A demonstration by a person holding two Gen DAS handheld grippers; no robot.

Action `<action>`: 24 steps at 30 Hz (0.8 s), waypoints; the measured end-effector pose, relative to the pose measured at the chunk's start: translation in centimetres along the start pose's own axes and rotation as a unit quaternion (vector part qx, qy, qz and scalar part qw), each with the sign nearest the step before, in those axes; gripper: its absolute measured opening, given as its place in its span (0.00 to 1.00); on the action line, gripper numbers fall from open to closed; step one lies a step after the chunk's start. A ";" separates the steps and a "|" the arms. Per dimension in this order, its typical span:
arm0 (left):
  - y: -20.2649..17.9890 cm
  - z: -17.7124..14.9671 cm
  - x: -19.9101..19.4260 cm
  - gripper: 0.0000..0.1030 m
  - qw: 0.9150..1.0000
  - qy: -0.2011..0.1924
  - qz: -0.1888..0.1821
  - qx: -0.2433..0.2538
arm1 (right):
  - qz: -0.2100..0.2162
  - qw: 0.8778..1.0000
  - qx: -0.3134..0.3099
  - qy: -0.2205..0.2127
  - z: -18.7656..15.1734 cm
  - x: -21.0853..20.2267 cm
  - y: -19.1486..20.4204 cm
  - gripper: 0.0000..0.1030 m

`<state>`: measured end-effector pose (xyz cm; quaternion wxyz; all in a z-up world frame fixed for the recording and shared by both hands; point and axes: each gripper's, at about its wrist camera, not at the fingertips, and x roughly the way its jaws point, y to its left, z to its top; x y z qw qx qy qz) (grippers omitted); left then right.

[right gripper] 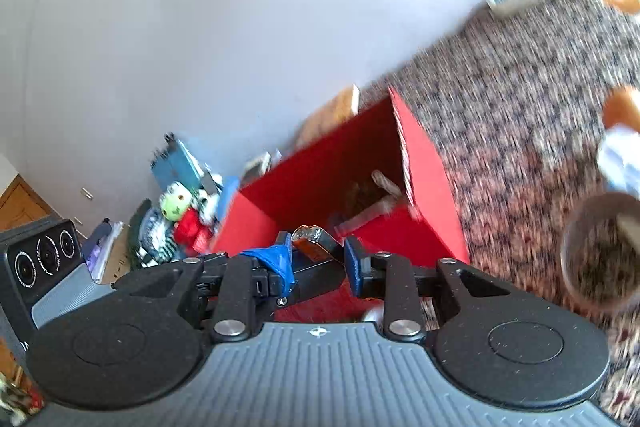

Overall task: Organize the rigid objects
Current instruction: 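Lift the orange marker with the right tool and carry it into the red box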

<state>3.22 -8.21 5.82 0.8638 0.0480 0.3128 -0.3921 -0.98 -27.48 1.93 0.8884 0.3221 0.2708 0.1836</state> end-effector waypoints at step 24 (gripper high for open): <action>12.4 2.9 3.7 0.10 0.989 0.037 0.094 -0.108 | 0.011 0.982 -0.069 0.177 7.2 16.6 1.8 0.11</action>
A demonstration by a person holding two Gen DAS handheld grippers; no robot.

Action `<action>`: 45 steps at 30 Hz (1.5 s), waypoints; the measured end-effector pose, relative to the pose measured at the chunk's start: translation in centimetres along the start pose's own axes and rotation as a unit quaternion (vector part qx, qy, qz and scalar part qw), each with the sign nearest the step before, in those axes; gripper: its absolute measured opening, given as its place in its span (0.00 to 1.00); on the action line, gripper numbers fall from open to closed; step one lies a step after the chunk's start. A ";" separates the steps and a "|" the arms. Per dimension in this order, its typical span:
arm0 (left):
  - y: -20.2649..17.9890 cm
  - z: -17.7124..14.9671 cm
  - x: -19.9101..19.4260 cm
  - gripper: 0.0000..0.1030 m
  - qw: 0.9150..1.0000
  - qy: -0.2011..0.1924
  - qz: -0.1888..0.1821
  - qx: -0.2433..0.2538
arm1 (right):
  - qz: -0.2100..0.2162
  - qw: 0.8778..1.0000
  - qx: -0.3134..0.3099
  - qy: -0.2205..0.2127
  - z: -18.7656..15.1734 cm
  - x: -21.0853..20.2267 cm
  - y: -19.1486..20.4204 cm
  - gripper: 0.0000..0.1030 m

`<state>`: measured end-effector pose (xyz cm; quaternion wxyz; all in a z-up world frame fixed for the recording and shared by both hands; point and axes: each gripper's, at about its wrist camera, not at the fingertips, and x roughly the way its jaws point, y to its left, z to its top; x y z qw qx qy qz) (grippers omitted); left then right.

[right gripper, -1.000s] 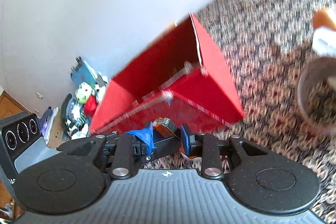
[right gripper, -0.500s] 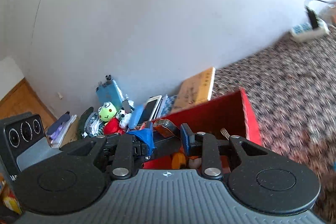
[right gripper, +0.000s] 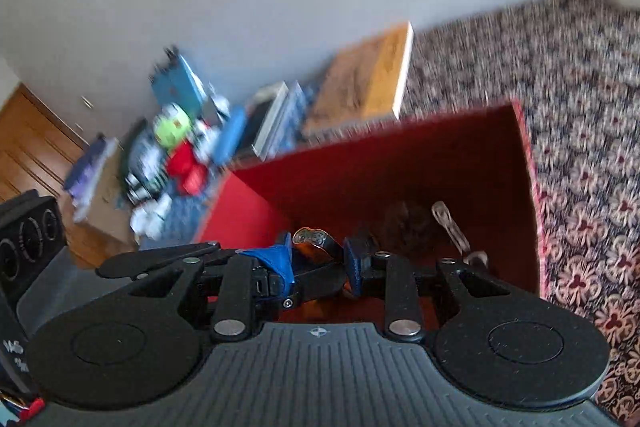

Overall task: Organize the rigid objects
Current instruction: 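Lift the orange marker with the right tool and carry it into the red box, then open the right tool to release the orange marker inside the box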

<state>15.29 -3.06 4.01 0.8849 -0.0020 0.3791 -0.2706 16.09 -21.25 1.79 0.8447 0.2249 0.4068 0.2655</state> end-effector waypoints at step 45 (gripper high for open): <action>3.1 -0.5 2.5 0.31 0.988 0.059 0.137 -0.033 | -0.035 0.996 0.080 0.008 -0.3 3.7 -2.5 0.13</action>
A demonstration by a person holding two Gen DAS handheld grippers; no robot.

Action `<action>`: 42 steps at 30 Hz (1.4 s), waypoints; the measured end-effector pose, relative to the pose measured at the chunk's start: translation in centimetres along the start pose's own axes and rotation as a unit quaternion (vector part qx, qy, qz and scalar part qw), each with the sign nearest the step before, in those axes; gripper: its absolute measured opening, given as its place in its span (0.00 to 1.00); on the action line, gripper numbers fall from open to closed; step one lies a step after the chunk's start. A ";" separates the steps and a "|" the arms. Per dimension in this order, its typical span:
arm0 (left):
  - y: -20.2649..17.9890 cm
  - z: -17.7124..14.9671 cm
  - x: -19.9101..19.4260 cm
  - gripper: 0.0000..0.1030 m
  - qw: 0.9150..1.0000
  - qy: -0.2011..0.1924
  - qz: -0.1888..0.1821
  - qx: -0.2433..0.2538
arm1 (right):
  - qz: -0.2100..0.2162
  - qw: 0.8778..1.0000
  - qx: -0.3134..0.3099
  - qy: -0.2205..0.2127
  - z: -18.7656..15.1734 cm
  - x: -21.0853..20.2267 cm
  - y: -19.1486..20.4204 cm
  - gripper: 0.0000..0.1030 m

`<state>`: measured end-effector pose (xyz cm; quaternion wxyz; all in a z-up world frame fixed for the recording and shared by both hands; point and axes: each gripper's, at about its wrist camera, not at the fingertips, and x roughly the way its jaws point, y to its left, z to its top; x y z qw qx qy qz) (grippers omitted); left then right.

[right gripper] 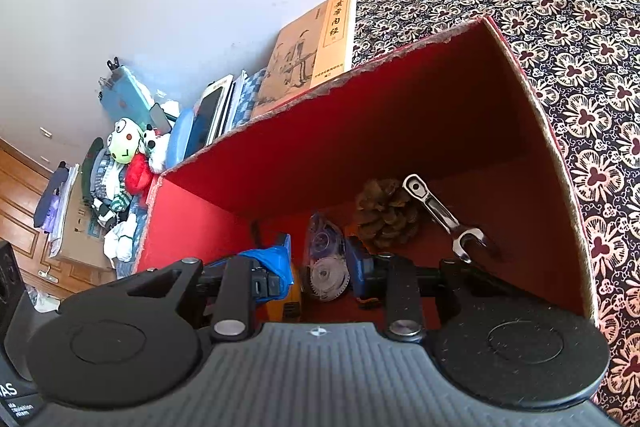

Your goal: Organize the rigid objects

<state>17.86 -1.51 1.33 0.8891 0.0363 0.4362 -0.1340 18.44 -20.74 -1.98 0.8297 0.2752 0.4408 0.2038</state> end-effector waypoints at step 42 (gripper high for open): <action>0.5 1.0 0.5 0.44 0.999 -0.009 0.035 -0.008 | 0.000 1.000 0.018 -0.009 -0.2 -0.1 -0.3 0.14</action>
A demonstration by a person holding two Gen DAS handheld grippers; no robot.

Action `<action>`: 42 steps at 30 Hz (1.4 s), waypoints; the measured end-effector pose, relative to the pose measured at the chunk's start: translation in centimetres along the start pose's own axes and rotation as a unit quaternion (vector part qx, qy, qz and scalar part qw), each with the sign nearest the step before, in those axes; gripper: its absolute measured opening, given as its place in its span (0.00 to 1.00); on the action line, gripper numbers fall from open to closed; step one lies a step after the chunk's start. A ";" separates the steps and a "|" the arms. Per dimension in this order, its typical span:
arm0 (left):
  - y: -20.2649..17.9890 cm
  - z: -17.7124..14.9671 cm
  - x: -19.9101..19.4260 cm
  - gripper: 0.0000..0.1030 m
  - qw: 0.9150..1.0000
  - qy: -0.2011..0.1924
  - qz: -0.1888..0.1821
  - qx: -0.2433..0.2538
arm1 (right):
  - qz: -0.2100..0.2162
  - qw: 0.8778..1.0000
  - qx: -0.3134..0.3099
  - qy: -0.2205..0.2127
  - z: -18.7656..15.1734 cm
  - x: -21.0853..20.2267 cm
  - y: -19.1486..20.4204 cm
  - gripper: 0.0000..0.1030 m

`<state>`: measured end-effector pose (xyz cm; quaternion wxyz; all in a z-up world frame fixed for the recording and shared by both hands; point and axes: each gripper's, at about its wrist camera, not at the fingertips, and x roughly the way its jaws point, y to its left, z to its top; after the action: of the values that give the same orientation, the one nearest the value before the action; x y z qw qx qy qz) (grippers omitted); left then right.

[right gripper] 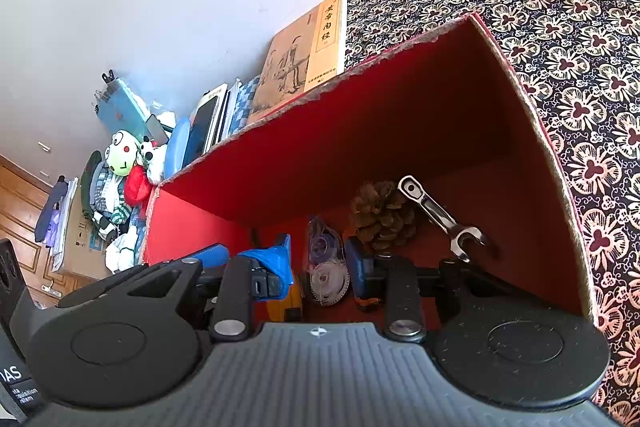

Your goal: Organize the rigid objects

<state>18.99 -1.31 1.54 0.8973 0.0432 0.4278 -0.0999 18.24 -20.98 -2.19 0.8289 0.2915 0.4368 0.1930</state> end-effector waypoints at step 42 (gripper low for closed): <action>-0.2 0.1 0.1 0.47 1.000 0.006 0.021 -0.003 | -0.035 0.999 -0.021 0.010 0.2 0.7 0.5 0.14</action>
<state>19.07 -1.51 1.49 0.8968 0.0497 0.4324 -0.0798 18.73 -20.25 -2.25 0.8363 0.2572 0.4509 0.1761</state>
